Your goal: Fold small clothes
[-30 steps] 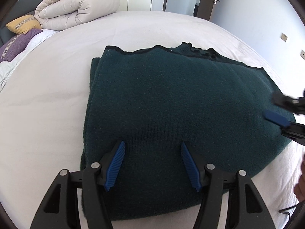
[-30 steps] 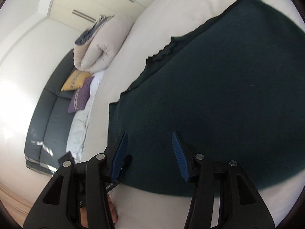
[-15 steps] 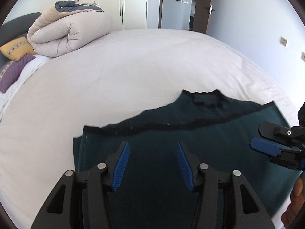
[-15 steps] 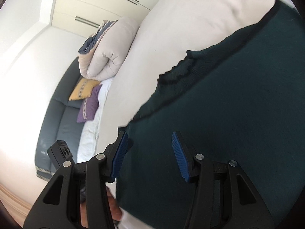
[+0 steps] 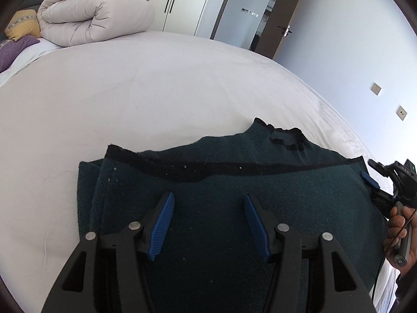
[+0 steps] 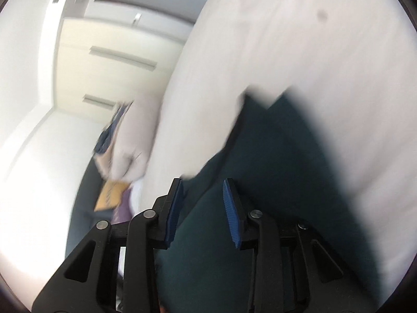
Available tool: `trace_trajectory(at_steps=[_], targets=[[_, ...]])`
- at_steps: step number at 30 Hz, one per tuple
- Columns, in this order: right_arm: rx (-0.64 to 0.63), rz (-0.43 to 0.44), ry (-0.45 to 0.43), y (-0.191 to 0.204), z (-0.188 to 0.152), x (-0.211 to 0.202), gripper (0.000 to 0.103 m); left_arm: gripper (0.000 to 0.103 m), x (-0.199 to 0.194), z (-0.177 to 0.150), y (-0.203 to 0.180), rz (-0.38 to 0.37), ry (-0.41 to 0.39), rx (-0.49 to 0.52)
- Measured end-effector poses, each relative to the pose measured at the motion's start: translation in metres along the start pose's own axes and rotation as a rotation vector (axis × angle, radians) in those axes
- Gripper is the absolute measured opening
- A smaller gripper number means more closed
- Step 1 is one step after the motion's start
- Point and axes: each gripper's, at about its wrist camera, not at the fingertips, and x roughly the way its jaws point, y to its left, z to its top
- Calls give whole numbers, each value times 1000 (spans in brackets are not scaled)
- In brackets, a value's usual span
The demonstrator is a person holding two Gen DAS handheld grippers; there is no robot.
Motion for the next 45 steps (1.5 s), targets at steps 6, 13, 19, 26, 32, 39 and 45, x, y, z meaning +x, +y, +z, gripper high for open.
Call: trace_trajectory(at_steps=[6,13,19,26,32,39,45], targets=[[74,-97,-135,-27,-1,-61,37,60,-19,-3,5,-8,-23,-57],[-175,-21,48,35,-74,-46,49,92,-62,-36,1,90,-56,-111],[-96,-61,100,3,-89,-33,37,91,-60,-50,1,97,-25,-59],[-162,-158,-58,2,-81,-102,47,90,-76,-61,2,96,-36,-70],[-283,-327,-32,10,-68,-99,51,92,-83,-74,8,132,-19,-97],[-427,-452,61,11,-80,-54,17,93,-81,-80,20,110,3,-161],[-524,-539,77,5,-91,-69,5,93,-78,-81,18,119,9,-154]])
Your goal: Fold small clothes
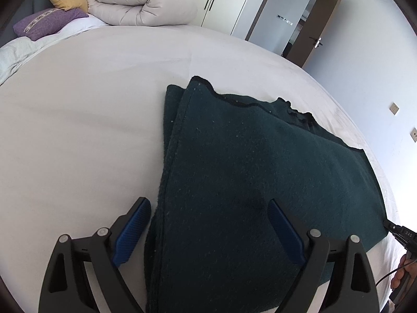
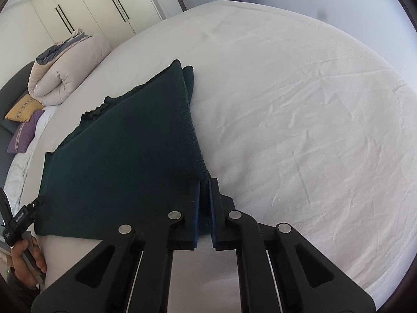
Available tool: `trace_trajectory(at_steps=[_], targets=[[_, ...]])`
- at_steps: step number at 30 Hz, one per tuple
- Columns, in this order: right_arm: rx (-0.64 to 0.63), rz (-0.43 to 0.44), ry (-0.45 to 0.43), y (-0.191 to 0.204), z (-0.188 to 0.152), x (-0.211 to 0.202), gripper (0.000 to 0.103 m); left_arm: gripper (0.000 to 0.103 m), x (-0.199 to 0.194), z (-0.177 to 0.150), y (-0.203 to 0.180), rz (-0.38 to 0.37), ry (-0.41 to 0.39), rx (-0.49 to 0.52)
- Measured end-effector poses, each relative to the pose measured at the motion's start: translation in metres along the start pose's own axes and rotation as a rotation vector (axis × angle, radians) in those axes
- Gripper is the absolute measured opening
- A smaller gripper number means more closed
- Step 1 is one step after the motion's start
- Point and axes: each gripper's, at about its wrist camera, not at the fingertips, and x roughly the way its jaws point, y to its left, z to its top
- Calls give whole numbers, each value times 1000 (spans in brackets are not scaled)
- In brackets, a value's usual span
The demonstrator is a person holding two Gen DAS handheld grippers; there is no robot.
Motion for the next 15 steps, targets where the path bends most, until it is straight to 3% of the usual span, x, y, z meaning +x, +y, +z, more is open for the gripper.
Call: trace_trajectory(at_steps=[6,12,14,15], targets=[[24,-9,21,-4,-12,-4,5,92,0,-2,-1,8,11,21],[-10,-2,30,-7,-12,-9,7,92,-7,-3,10,-20,7,-34],[22,23,32,-10,-8,-13,11,92,-15,-5,18,-30,8,-80],[35,26,30,-11,-7,-17,19,92,-19,-7,23,-36,8,-103]])
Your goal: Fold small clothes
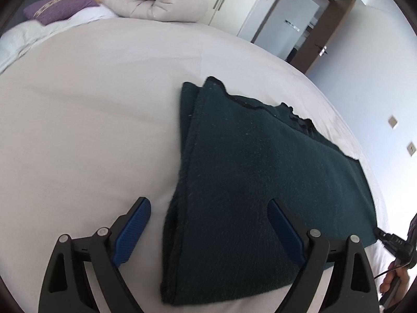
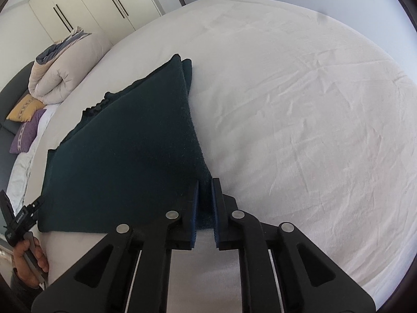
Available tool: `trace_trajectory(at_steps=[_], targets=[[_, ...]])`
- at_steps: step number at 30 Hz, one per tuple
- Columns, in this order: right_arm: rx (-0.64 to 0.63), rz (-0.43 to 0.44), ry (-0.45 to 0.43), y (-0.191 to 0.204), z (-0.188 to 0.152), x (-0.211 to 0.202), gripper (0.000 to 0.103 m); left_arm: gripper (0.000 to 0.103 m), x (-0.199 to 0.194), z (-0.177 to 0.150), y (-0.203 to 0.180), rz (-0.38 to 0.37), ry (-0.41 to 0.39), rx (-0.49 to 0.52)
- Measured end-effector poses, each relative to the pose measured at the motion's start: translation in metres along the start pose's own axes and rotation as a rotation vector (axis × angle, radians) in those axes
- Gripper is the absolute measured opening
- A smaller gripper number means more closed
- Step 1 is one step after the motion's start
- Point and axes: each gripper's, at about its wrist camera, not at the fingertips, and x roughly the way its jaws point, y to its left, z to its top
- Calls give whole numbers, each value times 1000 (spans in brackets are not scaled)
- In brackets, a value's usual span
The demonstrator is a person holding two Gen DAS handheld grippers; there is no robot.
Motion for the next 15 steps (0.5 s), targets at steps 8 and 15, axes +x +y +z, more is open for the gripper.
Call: trace_trajectory(at_steps=[8,15], targets=[[83,87,-143,11,-9,-36,59,92,-21,-7,34,-65,8,-190],[75,345,-78,55,-6,-32,59,101,1,16,43,-205,142,-241]])
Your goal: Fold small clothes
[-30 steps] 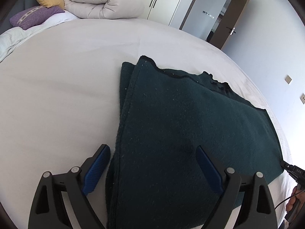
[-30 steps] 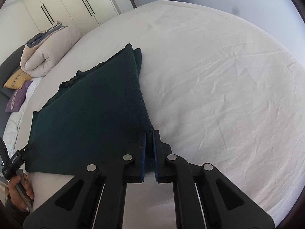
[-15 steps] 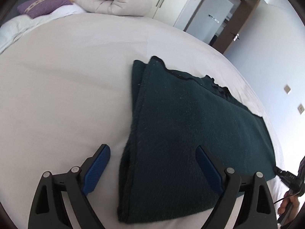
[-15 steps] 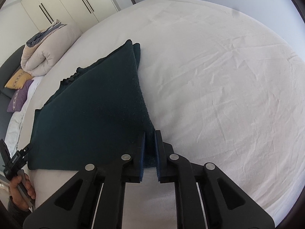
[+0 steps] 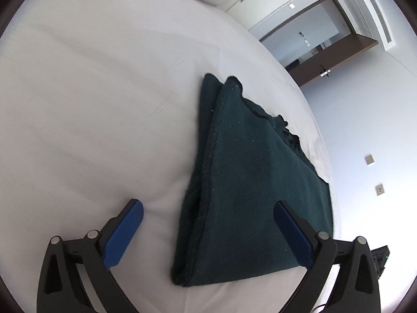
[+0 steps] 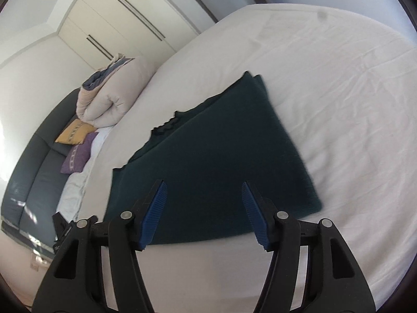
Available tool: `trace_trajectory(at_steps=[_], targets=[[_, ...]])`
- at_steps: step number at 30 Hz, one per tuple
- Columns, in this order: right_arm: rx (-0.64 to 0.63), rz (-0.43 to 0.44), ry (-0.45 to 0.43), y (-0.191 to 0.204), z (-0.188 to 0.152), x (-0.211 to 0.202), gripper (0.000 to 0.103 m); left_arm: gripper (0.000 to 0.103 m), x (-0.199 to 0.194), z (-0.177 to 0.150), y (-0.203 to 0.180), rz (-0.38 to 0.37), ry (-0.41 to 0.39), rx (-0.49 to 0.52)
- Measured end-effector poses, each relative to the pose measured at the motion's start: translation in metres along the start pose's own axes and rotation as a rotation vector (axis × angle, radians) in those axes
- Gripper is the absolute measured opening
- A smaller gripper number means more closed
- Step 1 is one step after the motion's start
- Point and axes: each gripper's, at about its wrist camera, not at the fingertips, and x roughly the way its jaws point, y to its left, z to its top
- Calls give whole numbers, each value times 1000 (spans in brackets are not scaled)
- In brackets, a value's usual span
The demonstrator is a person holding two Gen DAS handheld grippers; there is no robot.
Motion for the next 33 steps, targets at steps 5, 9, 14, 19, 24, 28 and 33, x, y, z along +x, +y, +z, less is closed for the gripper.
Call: trace_trajectory(at_steps=[5,9,14,19,24,28,33], targets=[[11,106,48,26,-1,23,59,100,16,12,-5,-95,135,-6],[6,147,91,42,-3,44,59,100,30,22,-11,-98,201,22],[-6,188,150,64,-4,73,59,85,40,30,-12,-123,243,1],[4,230,194,80,-2,102,59,55,41,20,-10,-145,274,-15],[7,256,277,94,-1,146,59,25,46,15,-6,-180,306,-60],[50,268,332,97,-3,184,59,15,47,15,6,-220,310,-117],[108,285,363,83,-11,215,59,14,32,16,-11,-235,266,-86]])
